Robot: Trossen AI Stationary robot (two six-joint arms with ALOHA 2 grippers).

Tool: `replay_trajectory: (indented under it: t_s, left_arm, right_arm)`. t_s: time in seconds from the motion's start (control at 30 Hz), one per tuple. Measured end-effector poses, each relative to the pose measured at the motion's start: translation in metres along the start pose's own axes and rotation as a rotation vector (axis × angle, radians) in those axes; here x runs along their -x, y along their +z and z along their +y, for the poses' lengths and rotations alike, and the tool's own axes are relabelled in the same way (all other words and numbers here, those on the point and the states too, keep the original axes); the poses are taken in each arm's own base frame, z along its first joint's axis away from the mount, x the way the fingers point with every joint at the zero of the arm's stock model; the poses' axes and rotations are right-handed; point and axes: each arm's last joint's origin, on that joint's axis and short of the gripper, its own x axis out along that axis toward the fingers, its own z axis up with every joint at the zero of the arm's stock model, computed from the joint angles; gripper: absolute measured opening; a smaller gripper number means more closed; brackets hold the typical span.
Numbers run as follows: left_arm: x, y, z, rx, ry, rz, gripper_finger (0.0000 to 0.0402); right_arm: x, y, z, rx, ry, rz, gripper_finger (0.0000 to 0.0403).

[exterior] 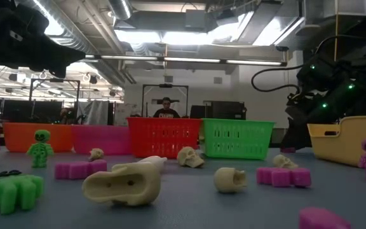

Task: Sort Halloween decoration
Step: Put the pink skeleton toy into the yellow bin

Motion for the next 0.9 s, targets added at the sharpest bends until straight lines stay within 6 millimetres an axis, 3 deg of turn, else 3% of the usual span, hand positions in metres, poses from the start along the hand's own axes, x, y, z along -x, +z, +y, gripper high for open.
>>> replay_trajectory:
  t_s: [0.43,0.9]
  left_arm:
    - [0.0000,0.0001,0.0000,0.000,0.000,0.000,0.0000]
    - [0.0000,0.0001,0.0000,0.000,0.000,0.000,0.0000]
  right_arm:
    - [0.0002,-0.0035,-0.0010,0.061,-0.012,0.042,0.0193]
    - [0.0003,-0.0049,-0.0020,0.078,-0.026,0.051,0.0071]
